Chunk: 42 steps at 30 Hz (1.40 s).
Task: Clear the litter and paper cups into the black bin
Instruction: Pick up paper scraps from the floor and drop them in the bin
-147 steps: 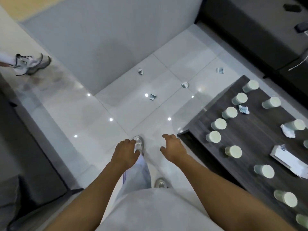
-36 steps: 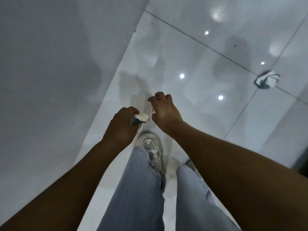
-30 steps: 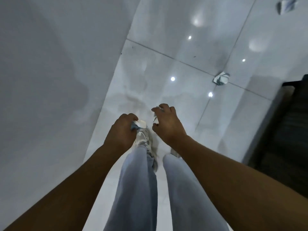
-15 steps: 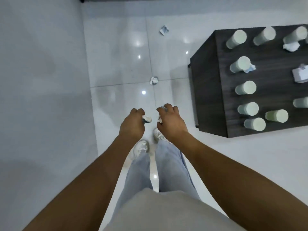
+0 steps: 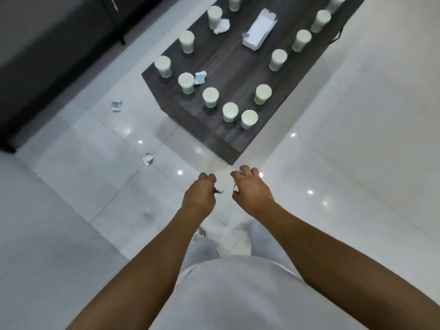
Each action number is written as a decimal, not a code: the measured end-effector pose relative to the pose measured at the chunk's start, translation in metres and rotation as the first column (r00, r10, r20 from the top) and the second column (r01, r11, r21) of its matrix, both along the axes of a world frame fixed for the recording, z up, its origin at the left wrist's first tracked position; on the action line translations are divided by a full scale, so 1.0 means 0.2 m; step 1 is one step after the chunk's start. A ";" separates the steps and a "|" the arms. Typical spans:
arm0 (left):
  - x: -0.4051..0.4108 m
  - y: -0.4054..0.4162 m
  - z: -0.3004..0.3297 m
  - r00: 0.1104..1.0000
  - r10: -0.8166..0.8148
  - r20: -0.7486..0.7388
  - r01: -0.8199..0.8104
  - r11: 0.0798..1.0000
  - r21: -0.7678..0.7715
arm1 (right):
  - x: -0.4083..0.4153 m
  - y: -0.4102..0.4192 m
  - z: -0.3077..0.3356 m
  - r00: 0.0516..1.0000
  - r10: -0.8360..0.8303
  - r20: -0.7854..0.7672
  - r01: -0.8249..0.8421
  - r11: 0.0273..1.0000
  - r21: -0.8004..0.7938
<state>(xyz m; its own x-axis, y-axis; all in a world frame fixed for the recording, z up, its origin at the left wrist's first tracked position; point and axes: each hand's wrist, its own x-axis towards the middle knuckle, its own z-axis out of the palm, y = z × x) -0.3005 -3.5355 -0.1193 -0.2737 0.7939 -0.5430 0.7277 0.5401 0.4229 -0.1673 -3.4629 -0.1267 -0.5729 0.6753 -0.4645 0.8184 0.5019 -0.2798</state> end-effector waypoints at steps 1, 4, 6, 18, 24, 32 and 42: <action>0.10 0.09 0.00 0.998 -0.056 -0.013 0.056 0.998 -0.004 | 0.11 0.07 0.01 0.999 -0.041 -0.005 0.041 0.999 0.002; 0.45 0.39 -0.02 0.980 -0.194 -0.034 0.194 0.981 -0.011 | 0.47 0.28 0.02 0.990 -0.138 -0.009 0.138 0.990 -0.004; 0.69 0.58 -0.03 0.964 -0.260 -0.053 0.259 0.966 -0.012 | 0.73 0.43 0.03 0.981 -0.195 -0.007 0.195 0.981 -0.011; 1.96 1.62 -0.02 0.815 -0.576 -0.060 0.579 0.814 0.049 | 2.07 1.21 0.08 0.835 -0.550 -0.015 0.551 0.835 0.018; 2.38 2.22 0.00 0.710 -0.701 -0.067 0.703 0.710 0.020 | 2.49 1.64 0.04 0.729 -0.682 -0.052 0.684 0.730 0.016; 2.89 3.12 0.02 0.611 -0.790 -0.049 0.791 0.605 0.092 | 3.00 2.40 0.08 0.564 -0.823 -0.065 0.825 0.564 0.022; 3.74 4.00 0.07 0.476 -0.878 -0.049 0.879 0.472 0.072 | 3.82 3.12 0.08 0.404 -0.914 -0.046 0.915 0.404 0.009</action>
<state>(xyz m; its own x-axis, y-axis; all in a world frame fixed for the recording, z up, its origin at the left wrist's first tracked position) 0.4478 -2.7361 -0.1062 0.5894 0.6571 -0.4699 0.8036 -0.4172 0.4245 0.5974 -2.8398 -0.1099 0.3817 0.8171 -0.4321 0.7865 -0.5327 -0.3126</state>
